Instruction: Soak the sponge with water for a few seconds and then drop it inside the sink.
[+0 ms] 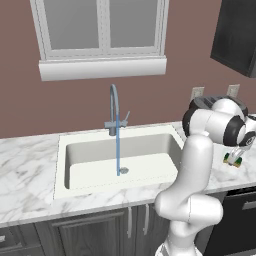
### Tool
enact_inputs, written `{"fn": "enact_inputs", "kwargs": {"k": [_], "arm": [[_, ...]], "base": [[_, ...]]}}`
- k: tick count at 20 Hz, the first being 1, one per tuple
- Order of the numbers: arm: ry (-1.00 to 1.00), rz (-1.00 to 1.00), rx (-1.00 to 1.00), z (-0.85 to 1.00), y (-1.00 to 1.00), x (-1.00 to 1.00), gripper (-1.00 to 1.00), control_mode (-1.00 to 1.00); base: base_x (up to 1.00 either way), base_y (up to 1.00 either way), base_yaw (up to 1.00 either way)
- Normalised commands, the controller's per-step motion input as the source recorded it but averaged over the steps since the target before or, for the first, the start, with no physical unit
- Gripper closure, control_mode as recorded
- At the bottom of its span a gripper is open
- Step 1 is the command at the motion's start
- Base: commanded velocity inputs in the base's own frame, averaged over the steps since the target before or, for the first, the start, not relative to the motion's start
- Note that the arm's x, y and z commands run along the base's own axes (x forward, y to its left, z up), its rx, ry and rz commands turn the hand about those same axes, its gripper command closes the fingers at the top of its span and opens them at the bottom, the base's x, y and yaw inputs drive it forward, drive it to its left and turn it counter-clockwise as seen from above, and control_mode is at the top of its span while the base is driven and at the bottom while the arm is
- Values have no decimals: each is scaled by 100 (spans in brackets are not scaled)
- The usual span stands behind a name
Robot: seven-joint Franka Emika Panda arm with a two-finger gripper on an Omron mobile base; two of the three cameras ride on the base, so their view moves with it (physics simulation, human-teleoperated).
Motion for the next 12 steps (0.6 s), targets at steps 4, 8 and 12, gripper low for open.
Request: {"fn": "enact_inputs", "kwargs": {"k": [4,8,12], "arm": [[0,0,0,0,0,0,-100,-100],[0,0,0,0,0,0,-100,-100],[0,0,0,0,0,0,100,-100]], "base": [[0,0,0],[0,0,0],[0,0,0]]}}
